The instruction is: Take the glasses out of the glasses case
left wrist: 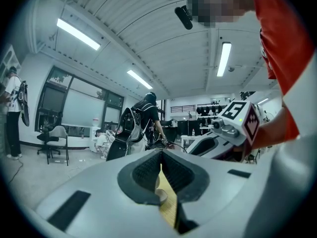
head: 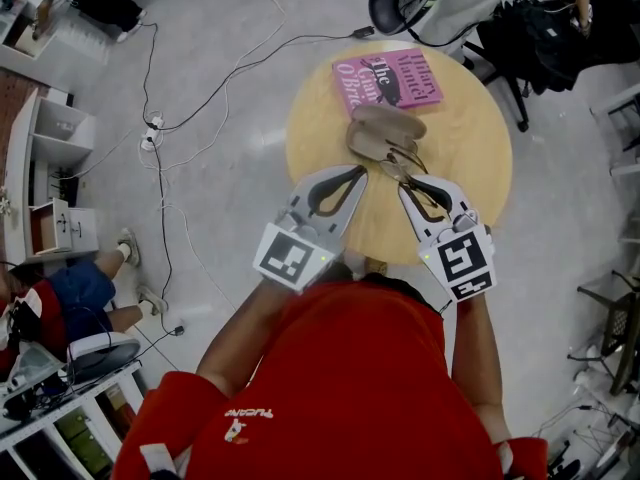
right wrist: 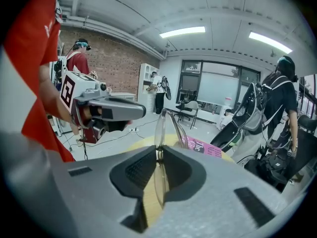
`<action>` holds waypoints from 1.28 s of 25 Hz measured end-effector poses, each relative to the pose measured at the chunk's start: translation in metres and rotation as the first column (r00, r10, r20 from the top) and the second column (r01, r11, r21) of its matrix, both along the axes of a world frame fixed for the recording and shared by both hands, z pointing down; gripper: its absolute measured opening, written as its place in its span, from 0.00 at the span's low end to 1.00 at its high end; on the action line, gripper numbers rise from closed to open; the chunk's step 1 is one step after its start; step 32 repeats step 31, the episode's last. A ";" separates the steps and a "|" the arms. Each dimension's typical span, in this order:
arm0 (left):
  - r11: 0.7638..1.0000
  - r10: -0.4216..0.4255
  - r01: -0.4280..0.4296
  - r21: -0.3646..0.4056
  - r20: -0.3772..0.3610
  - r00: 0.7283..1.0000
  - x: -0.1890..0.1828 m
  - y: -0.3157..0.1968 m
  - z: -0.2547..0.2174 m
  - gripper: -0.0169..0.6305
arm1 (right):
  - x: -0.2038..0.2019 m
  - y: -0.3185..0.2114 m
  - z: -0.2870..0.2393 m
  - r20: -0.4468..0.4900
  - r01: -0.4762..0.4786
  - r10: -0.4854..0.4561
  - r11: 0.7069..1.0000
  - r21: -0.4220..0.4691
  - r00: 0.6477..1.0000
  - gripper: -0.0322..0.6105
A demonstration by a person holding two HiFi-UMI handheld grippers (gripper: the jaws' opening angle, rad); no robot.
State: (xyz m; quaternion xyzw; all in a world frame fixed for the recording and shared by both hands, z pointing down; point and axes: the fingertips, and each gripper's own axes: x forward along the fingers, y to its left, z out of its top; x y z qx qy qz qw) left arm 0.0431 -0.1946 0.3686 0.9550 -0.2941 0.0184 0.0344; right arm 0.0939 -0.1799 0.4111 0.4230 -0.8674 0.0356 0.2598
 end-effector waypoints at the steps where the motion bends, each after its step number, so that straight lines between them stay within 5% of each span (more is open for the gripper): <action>1: 1.000 -0.001 0.001 0.001 0.000 1.000 0.000 0.000 0.000 0.05 | 0.000 0.001 0.000 0.001 0.001 -0.001 1.000 0.000 1.000 0.12; 32: 1.000 -0.013 0.013 0.008 -0.001 1.000 0.002 0.000 -0.002 0.05 | -0.005 0.000 -0.004 -0.025 0.053 -0.053 0.999 0.009 0.998 0.12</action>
